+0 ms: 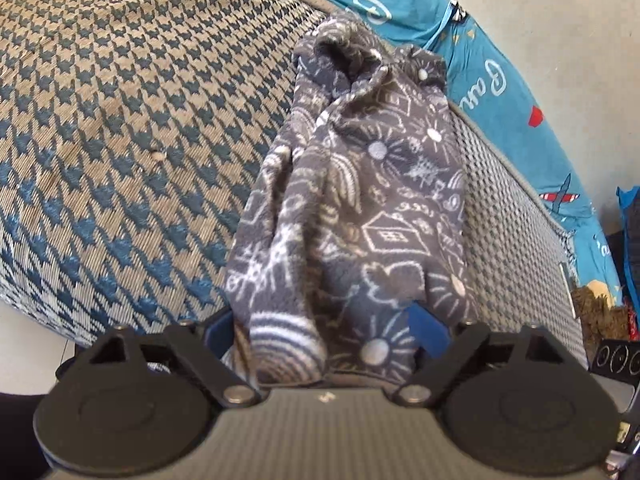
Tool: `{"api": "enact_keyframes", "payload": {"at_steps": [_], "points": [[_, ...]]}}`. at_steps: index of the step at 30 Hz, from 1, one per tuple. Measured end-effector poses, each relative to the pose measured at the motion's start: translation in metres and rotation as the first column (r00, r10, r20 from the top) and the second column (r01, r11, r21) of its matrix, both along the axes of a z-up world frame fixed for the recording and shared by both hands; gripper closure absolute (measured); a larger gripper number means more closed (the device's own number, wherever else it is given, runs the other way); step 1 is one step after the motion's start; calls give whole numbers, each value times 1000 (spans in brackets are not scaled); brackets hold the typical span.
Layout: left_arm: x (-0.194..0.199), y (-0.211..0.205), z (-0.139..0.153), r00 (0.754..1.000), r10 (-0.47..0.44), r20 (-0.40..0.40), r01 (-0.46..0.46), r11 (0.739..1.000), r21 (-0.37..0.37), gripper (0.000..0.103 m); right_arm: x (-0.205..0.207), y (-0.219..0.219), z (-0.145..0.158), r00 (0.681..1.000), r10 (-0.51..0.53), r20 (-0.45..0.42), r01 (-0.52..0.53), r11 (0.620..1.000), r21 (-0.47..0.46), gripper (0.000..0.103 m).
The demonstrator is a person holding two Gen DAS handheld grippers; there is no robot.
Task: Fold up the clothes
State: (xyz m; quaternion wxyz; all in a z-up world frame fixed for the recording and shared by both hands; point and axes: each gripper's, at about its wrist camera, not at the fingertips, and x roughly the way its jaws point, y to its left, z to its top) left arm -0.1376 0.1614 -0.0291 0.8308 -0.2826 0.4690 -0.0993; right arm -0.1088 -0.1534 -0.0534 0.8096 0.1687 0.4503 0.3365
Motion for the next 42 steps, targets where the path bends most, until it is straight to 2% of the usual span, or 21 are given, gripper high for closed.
{"api": "enact_keyframes", "payload": {"at_steps": [9,12,18,23,26,34,37,40,42], "points": [[3,7,42,984,70,166,-50,991,-122,19,2,-17,39,993,-64,100,47,985,165,82],[14,5,57,976,87,199,-61,989,-133,19,9,-19,55,987,-84,139,56,980,192,82],[58,-6,94,957,83,279,-49,991,-127,18,44,-23,75,977,-117,177,71,966,250,82],[112,-11,117,941,94,324,-49,988,-144,18,89,-25,87,968,-165,189,103,948,301,82],[152,-19,123,940,96,329,-57,990,-127,17,118,-23,90,963,-190,193,125,944,305,82],[257,-32,100,952,126,278,-79,981,-176,16,206,-27,76,961,-252,110,198,912,360,82],[290,-43,93,954,100,283,-61,988,-145,15,231,-27,73,954,-289,74,240,889,389,82],[317,-54,76,961,100,260,-65,988,-139,9,251,-30,55,943,-333,-6,306,859,411,82],[332,-59,59,968,106,227,-74,986,-146,8,262,-32,35,926,-365,-94,371,836,405,82]]}}
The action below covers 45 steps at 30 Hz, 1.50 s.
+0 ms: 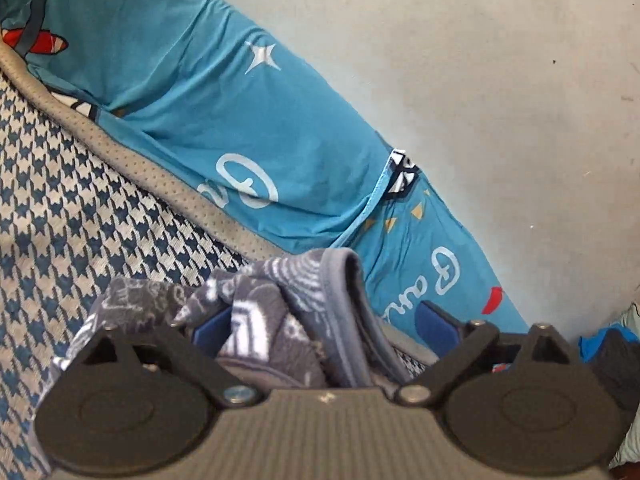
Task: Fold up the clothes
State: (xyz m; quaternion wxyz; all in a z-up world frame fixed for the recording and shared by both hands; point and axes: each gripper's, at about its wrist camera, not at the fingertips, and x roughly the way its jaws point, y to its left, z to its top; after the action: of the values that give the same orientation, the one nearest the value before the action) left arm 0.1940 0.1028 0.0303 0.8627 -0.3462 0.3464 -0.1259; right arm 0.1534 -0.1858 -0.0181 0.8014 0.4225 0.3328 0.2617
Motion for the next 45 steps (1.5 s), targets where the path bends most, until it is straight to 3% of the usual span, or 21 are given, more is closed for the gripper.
{"api": "enact_keyframes", "payload": {"at_steps": [3,7,10,15,18,28,31,34,38,45], "points": [[12,-4,-25,999,4,-50,-3,1000,7,7,13,-6,-30,987,-40,-155,49,997,55,82],[24,-4,-39,998,11,-62,-12,1000,-13,4,21,-12,-37,973,-38,-229,60,994,91,78],[30,0,-43,998,33,-59,-34,999,-11,3,20,-9,-24,982,-7,-191,20,998,66,73],[39,9,-52,993,94,-75,-95,995,-6,2,8,-5,7,997,2,-72,-10,994,-113,64],[44,5,-56,992,95,-86,-94,995,24,1,-2,-14,23,1000,13,16,-11,985,-173,61],[45,-1,-51,993,88,-74,-85,995,44,0,-6,13,32,971,215,106,-192,963,-190,61],[39,1,-42,993,79,-83,-77,997,21,0,2,24,21,983,174,65,-153,956,-249,61],[27,8,-22,997,63,-36,-63,998,-4,0,13,23,10,996,94,9,-89,965,-247,61],[11,12,1,1000,30,5,-31,996,78,0,18,21,9,999,5,34,5,957,-289,61],[-22,19,1,1000,0,-28,5,984,177,0,23,12,12,998,-41,48,55,942,-330,61]]}}
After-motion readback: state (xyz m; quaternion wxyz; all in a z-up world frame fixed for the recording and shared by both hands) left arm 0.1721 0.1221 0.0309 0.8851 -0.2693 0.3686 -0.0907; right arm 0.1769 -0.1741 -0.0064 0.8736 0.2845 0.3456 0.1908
